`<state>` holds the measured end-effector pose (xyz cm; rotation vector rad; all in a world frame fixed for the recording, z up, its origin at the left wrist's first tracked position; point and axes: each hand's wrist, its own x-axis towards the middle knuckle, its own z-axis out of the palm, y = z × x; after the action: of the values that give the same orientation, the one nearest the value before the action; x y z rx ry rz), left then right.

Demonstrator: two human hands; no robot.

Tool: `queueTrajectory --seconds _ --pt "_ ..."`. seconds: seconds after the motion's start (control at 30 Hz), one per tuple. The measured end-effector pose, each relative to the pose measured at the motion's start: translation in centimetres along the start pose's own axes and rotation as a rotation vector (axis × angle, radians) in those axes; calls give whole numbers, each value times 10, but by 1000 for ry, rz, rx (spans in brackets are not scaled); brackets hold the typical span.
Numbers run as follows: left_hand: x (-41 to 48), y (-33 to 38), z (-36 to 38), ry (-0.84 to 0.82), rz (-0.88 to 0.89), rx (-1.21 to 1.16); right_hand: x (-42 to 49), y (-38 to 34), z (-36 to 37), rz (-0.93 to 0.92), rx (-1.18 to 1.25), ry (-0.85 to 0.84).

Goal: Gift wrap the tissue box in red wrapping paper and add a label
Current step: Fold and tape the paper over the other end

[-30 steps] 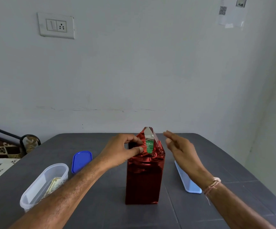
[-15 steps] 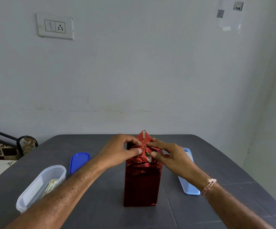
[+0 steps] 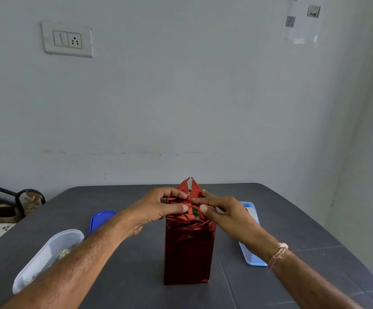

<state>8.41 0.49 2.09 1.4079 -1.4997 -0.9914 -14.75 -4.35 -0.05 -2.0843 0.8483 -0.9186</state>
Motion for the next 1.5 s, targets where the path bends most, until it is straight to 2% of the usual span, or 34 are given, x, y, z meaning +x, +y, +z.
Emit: queueTrajectory --seconds 0.23,0.83,1.5 --pt "-1 -8 3 -3 7 -63 -9 -4 16 38 214 135" --pt "5 -3 -6 -183 6 18 -10 -6 26 33 186 235" --pt "6 -6 14 -43 19 -100 -13 3 28 -17 119 247"
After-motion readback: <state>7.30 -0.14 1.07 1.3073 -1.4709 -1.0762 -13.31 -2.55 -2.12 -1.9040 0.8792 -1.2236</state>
